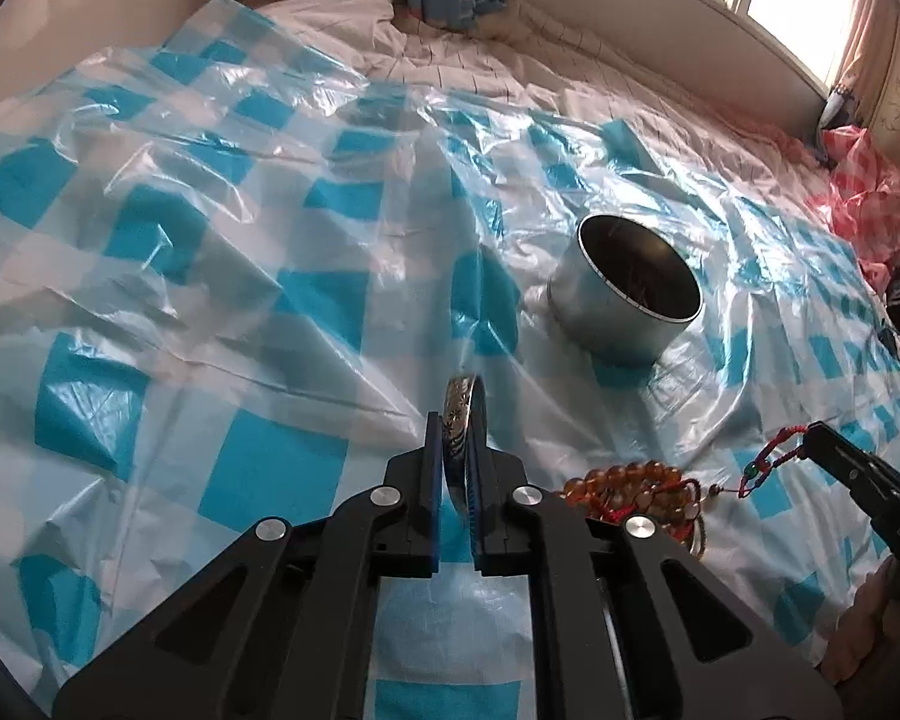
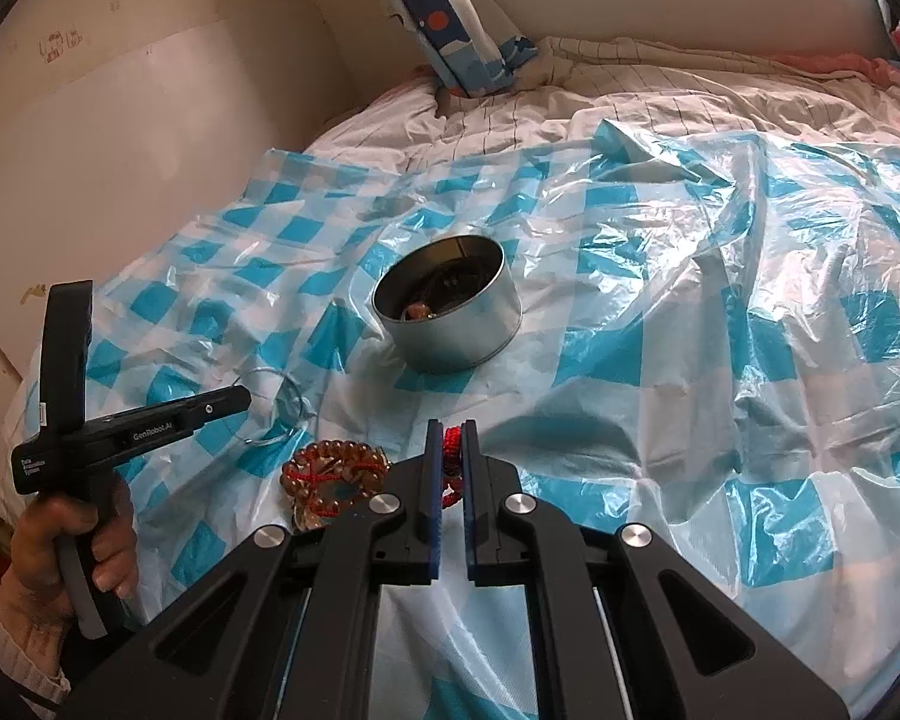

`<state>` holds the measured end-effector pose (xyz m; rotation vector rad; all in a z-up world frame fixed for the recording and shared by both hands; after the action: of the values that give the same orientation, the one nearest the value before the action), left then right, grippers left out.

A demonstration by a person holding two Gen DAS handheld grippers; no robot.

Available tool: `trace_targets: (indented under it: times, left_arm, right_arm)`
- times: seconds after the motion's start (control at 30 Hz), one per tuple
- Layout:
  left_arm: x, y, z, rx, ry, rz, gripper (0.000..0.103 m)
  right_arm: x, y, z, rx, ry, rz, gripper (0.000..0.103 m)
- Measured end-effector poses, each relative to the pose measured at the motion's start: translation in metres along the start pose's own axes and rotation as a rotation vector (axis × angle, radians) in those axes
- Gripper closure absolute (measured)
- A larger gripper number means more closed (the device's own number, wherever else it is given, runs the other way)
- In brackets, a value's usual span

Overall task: Organize jewelry
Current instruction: 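Grasp a silver bangle with the left gripper while the right gripper lifts its jewelry, then carry both held pieces into the silver tin and open both grippers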

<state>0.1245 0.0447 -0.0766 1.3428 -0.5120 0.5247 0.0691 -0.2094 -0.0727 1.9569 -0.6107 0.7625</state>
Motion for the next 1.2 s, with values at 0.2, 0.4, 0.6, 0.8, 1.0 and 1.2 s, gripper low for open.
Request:
trace_targets:
  times: [0.2,0.4,0.6,0.8,1.0,1.2]
  left_arm:
    - [0.011,0.02,0.012,-0.089,0.012,0.087,0.097]
    - [0.027,0.027,0.037,-0.245,0.059,0.132,0.097]
    - [0.045,0.012,0.07,-0.342,0.076,0.136,0.097]
    - [0.069,-0.008,0.089,-0.416,0.116,0.134,0.097]
    - [0.083,-0.033,0.092,-0.441,0.157,0.116,0.097]
    - [0.09,-0.045,0.095,-0.444,0.169,0.11,0.097]
  right_arm:
    - [0.008,0.01,0.001,0.026,-0.009,0.054,0.097]
    - [0.024,0.015,-0.01,0.034,0.033,0.137,0.097]
    - [0.041,0.009,-0.013,0.032,0.037,0.171,0.097]
    - [0.066,-0.001,-0.013,0.038,0.035,0.206,0.097]
    - [0.094,-0.023,-0.016,0.047,0.038,0.227,0.097]
    - [0.104,-0.043,-0.016,0.054,0.035,0.226,0.097]
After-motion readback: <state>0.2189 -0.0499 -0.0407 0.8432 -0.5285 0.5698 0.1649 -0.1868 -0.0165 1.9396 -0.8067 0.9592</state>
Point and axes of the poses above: each gripper's, at about its wrist camera, not at the fingertips, and y roughly against the way its jaws point, z to its right, x to its top, the point moved 6 cm from there along -y, roughly the way its jaws point, and after that the axes turned 2 degrees about z, right-handed, at the moved point
